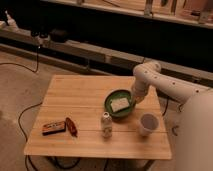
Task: Drag the ceramic bowl in a circle
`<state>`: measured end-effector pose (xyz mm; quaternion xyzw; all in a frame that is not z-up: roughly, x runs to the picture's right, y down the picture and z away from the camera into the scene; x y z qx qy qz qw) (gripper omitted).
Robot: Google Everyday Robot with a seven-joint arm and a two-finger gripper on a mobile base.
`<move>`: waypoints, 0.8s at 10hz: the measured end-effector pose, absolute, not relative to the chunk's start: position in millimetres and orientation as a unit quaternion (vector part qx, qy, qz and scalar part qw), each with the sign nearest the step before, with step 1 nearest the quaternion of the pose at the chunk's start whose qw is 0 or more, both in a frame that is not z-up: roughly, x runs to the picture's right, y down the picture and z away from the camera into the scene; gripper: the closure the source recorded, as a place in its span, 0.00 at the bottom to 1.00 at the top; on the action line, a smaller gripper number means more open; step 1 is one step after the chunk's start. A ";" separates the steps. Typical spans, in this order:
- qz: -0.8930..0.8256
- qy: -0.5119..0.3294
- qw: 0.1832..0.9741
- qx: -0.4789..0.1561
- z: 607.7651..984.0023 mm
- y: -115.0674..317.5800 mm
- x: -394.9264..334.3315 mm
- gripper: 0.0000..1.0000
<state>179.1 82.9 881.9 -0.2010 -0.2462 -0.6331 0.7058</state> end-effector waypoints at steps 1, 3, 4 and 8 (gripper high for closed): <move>-0.636 -0.259 0.703 -0.184 895.3 79.3 157.2 0.78; -0.642 -0.271 0.699 -0.159 918.1 70.6 130.0 0.78; -0.645 -0.271 0.700 -0.144 930.6 61.8 124.8 0.78; -0.642 -0.196 0.727 -0.145 954.2 16.5 208.8 0.78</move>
